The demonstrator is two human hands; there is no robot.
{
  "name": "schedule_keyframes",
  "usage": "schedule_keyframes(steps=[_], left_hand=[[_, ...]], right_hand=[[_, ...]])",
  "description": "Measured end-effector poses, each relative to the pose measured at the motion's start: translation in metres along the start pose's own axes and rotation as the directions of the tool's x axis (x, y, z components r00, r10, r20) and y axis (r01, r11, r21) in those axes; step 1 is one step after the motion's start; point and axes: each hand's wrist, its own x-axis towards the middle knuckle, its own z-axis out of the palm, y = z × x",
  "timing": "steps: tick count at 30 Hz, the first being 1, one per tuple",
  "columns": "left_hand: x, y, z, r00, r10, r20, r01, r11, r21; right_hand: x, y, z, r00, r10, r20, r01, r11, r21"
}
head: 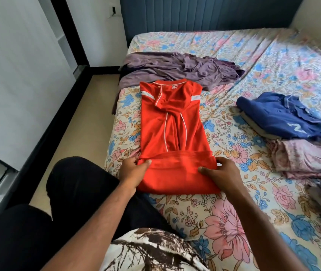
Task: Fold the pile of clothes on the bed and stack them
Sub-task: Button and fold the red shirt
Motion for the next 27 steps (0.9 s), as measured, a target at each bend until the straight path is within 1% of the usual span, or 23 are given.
schedule_keyframes(steps=[2, 4, 6, 7, 10, 12, 14, 16, 18, 21, 22, 23, 24, 25, 26, 27], left_hand=[[0.003, -0.002, 0.003, 0.998, 0.049, -0.047, -0.051, 0.997, -0.058], [0.006, -0.001, 0.001, 0.996, 0.053, -0.078, -0.064, 0.989, -0.135], [0.011, -0.002, -0.001, 0.994, 0.048, -0.100, -0.064, 0.984, -0.169], [0.013, -0.003, 0.000, 0.992, 0.058, -0.109, -0.074, 0.986, -0.152], [0.017, -0.003, 0.002, 0.986, 0.095, -0.136, -0.100, 0.994, -0.031], [0.019, -0.003, 0.002, 0.982, 0.108, -0.152, -0.116, 0.992, -0.040], [0.018, -0.001, -0.002, 0.980, 0.133, -0.147, -0.151, 0.981, -0.121], [0.014, 0.002, -0.005, 0.967, 0.213, -0.139, -0.234, 0.958, -0.163], [0.010, 0.005, -0.006, 0.948, 0.289, -0.130, -0.301, 0.949, -0.089], [0.012, 0.003, -0.002, 0.933, 0.340, -0.117, -0.333, 0.940, 0.075], [0.014, 0.001, -0.003, 0.929, 0.346, -0.130, -0.333, 0.936, 0.112], [0.014, 0.001, -0.006, 0.914, 0.377, -0.150, -0.357, 0.923, 0.148], [0.013, -0.001, -0.009, 0.887, 0.434, -0.160, -0.405, 0.896, 0.184], [0.008, -0.002, -0.014, 0.854, 0.499, -0.147, -0.466, 0.859, 0.212], [0.003, -0.003, -0.019, 0.827, 0.554, -0.093, -0.524, 0.821, 0.226], [-0.003, -0.005, -0.024, 0.810, 0.586, 0.004, -0.572, 0.789, 0.226]], right_hand=[[0.000, -0.003, 0.008, 0.995, -0.032, -0.093, 0.025, 0.996, -0.081], [0.001, -0.007, 0.012, 0.979, -0.115, -0.167, 0.087, 0.983, -0.164], [0.003, -0.006, 0.013, 0.957, -0.193, -0.214, 0.150, 0.968, -0.202], [0.005, -0.004, 0.013, 0.953, -0.202, -0.225, 0.153, 0.963, -0.220], [0.009, 0.001, 0.014, 0.948, -0.195, -0.251, 0.124, 0.954, -0.273], [0.011, 0.003, 0.015, 0.935, -0.221, -0.278, 0.140, 0.949, -0.281], [0.010, 0.003, 0.016, 0.915, -0.265, -0.304, 0.190, 0.949, -0.253], [0.007, 0.002, 0.014, 0.885, -0.321, -0.336, 0.257, 0.941, -0.221], [0.004, 0.002, 0.010, 0.873, -0.360, -0.329, 0.284, 0.924, -0.257], [0.006, 0.003, 0.008, 0.900, -0.327, -0.288, 0.206, 0.902, -0.379], [0.006, 0.003, 0.008, 0.900, -0.325, -0.291, 0.192, 0.895, -0.403], [0.005, 0.003, 0.006, 0.889, -0.346, -0.299, 0.212, 0.891, -0.401], [0.002, 0.003, 0.003, 0.867, -0.403, -0.295, 0.279, 0.881, -0.383], [-0.001, 0.006, -0.002, 0.835, -0.484, -0.263, 0.377, 0.850, -0.369], [-0.003, 0.013, -0.007, 0.802, -0.563, -0.201, 0.475, 0.804, -0.358], [-0.005, 0.020, -0.013, 0.772, -0.625, -0.115, 0.558, 0.752, -0.351]])
